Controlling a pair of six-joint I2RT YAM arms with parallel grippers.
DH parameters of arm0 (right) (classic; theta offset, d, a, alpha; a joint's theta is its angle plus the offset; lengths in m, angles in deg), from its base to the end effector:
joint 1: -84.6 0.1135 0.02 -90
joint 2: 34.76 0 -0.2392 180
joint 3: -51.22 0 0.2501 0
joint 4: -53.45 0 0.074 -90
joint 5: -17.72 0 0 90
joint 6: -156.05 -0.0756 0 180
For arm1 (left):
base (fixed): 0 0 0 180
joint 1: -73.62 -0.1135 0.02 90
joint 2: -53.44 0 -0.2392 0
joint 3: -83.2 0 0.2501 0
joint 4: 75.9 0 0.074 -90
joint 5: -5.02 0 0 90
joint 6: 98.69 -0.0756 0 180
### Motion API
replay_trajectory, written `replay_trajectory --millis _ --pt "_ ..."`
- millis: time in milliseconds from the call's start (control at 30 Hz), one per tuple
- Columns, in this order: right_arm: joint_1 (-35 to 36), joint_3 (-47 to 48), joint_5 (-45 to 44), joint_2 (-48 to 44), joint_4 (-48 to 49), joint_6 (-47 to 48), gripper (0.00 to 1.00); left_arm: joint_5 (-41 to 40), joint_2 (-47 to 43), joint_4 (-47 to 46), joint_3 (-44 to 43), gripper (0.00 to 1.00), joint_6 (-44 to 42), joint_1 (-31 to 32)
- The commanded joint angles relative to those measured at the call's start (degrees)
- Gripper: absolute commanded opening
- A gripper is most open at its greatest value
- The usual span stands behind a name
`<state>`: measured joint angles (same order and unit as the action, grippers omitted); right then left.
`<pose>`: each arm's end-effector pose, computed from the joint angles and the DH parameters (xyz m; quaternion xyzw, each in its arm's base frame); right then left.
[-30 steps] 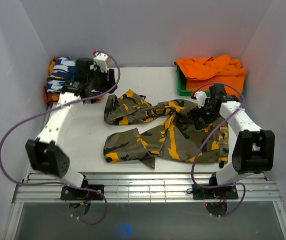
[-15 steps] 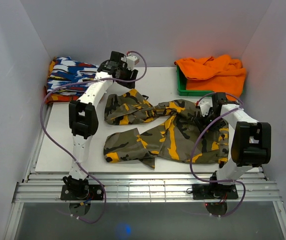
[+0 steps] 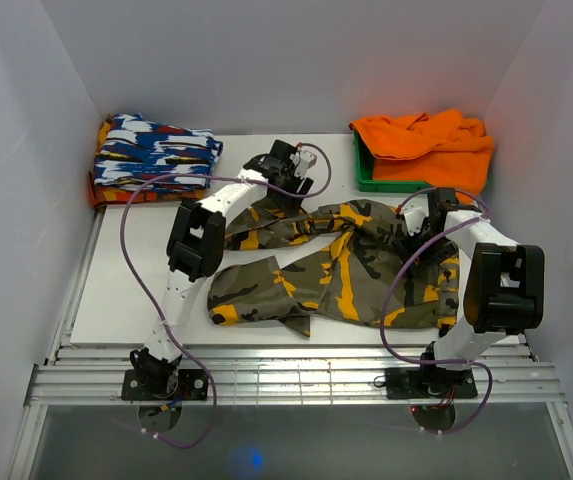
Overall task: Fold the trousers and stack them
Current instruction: Flatten the trousers out
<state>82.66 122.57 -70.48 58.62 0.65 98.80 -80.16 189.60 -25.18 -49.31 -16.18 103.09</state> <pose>0.3050 -0.0080 0.1141 -0.2653 0.9550 -0.0245 0.1306 0.4575 -0.2658 0.1419 0.3137 0.8981 -0.0976 0.2924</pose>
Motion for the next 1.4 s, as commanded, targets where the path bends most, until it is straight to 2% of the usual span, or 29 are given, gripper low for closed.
replay_trajectory --millis 0,67,167,200,233,333,433,567,633,733,867,1033,1100,1200,1233,1267,1300,1333,1367 --pt "-0.7 -0.4 -1.5 -0.2 -0.5 -0.1 0.86 -4.6 1.9 -1.5 0.2 0.76 1.9 0.3" --pt "-1.0 -0.6 -3.5 0.3 -0.4 0.5 0.86 -6.5 3.2 -1.3 -0.2 0.69 2.0 0.3" --pt "-1.7 -0.7 -5.2 0.8 0.6 1.8 0.86 -7.1 3.1 -0.5 -0.4 0.49 2.4 -0.2" --pt "-2.0 -1.0 -6.4 1.1 1.5 2.2 0.86 -6.6 2.5 -0.5 -0.2 0.41 2.8 -0.6" --pt "-2.3 -1.3 -7.2 1.5 2.1 3.4 0.86 -5.7 1.8 -0.5 -0.2 0.24 3.3 -1.9" --pt "-4.2 -1.7 -9.4 2.9 3.8 5.0 0.85 -2.2 -2.5 0.2 -0.6 0.0 5.0 -5.5" --pt "-8.0 -0.6 -10.2 4.3 4.5 7.1 0.85 3.5 -10.9 -0.4 0.7 0.0 6.6 -10.8" --pt "-11.1 1.1 -11.1 5.8 5.3 9.8 0.85 13.2 -24.4 -3.2 6.9 0.0 8.6 -18.6" --pt "-12.3 2.2 -11.4 6.7 5.3 10.2 0.85 13.9 -32.0 -5.0 12.6 0.0 8.6 -22.9" --pt "-13.3 2.6 -11.8 7.3 5.3 11.5 0.85 19.2 -39.6 -5.5 19.4 0.0 9.9 -29.4" --pt "-14.2 3.0 -12.0 7.2 5.0 12.7 0.85 28.1 -48.5 -6.3 30.7 0.0 10.2 -41.6" --pt "-15.0 3.2 -12.6 6.4 4.6 14.1 0.85 29.3 -58.5 -4.9 48.4 0.0 2.8 -49.5" --pt "-15.6 3.2 -13.1 6.2 4.6 14.7 0.85 29.5 -61.3 -3.1 52.0 0.0 0.1 -54.4" --pt "-17.0 3.6 -13.7 6.1 4.4 16.5 0.85 31.6 -62.7 0.0 56.3 0.0 -5.6 -57.9" --pt "-17.7 3.9 -13.8 6.2 4.4 17.3 0.85 33.7 -62.8 0.7 56.6 0.25 -7.1 -58.0" --pt "-18.0 4.2 -13.7 6.3 4.3 17.5 0.85 35.4 -62.8 1.0 56.5 0.43 -8.8 -58.0" --pt "-18.2 5.2 -13.3 6.5 3.9 17.6 0.85 37.4 -62.5 1.1 56.1 0.55 -8.8 -58.0" --pt "-18.2 6.0 -12.8 6.6 2.6 17.7 0.85 42.3 -62.2 0.8 55.6 0.73 -8.5 -58.0" --pt "-18.2 6.9 -11.8 6.7 1.3 17.2 0.86 44.4 -61.5 0.2 55.1 0.83 -7.7 -57.9"
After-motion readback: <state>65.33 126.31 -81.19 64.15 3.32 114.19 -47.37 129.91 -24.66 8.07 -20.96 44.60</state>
